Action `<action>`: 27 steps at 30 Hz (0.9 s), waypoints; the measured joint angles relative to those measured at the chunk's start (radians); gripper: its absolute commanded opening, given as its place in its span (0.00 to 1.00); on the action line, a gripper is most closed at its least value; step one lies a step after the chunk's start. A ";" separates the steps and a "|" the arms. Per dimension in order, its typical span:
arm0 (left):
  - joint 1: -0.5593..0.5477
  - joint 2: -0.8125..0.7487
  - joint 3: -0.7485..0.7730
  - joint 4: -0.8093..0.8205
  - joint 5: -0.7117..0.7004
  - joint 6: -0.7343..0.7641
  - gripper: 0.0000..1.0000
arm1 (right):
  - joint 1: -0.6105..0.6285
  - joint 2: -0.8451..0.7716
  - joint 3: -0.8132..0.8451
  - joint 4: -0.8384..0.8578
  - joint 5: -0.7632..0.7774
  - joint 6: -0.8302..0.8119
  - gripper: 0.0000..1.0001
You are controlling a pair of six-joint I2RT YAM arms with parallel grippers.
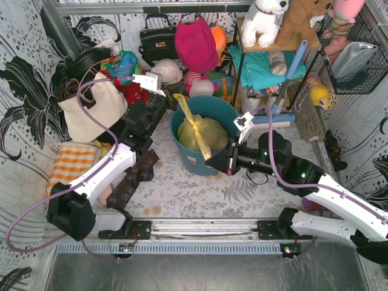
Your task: Tie the trash bag
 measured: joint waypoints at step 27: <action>0.111 -0.226 0.171 -0.514 -0.014 -0.321 0.84 | 0.000 0.033 0.045 -0.023 0.078 -0.236 0.75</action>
